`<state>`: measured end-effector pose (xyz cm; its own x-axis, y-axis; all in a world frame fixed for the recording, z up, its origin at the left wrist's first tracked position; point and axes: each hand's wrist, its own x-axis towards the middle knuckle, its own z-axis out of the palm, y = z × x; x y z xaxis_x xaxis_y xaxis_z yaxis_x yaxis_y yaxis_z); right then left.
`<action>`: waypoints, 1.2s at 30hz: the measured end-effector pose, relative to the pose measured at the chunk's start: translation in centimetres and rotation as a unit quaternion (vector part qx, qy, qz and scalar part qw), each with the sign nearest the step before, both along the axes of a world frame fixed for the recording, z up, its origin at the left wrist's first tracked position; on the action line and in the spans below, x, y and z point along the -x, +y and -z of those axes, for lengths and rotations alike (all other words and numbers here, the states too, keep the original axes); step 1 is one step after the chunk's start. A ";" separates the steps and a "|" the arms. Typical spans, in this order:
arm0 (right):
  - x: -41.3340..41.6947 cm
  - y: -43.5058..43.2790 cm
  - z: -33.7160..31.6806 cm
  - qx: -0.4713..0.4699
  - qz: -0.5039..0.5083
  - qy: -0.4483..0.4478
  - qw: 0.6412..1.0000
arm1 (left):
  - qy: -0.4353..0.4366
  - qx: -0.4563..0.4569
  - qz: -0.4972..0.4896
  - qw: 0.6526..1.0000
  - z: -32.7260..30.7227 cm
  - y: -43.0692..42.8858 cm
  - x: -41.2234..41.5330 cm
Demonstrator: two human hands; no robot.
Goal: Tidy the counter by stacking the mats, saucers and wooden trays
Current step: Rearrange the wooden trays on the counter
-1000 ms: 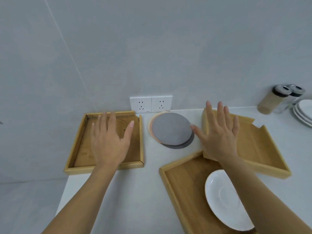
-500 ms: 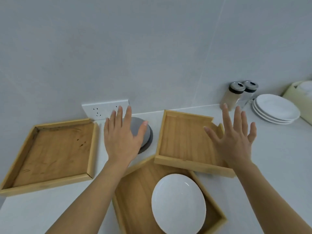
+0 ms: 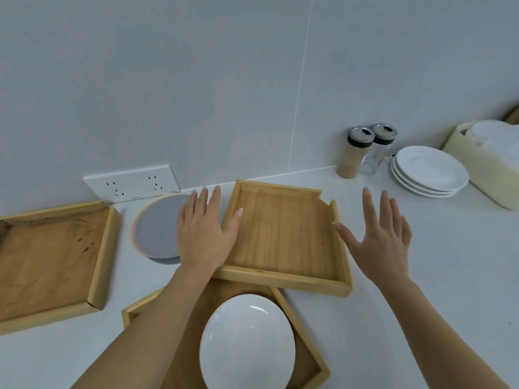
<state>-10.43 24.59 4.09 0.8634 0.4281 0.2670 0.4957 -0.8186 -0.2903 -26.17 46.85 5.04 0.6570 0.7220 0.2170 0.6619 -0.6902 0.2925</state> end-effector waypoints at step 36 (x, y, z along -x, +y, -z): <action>7.9 11.4 -4.0 -0.048 -0.121 0.242 0.962 | -0.129 0.141 -0.127 0.973 -3.7 7.0 10.5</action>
<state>-18.34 35.98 8.05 0.7746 0.6258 -0.0920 0.4569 -0.6541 -0.6028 -36.69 53.88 8.70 0.3995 0.9087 0.1212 0.6804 -0.3825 0.6251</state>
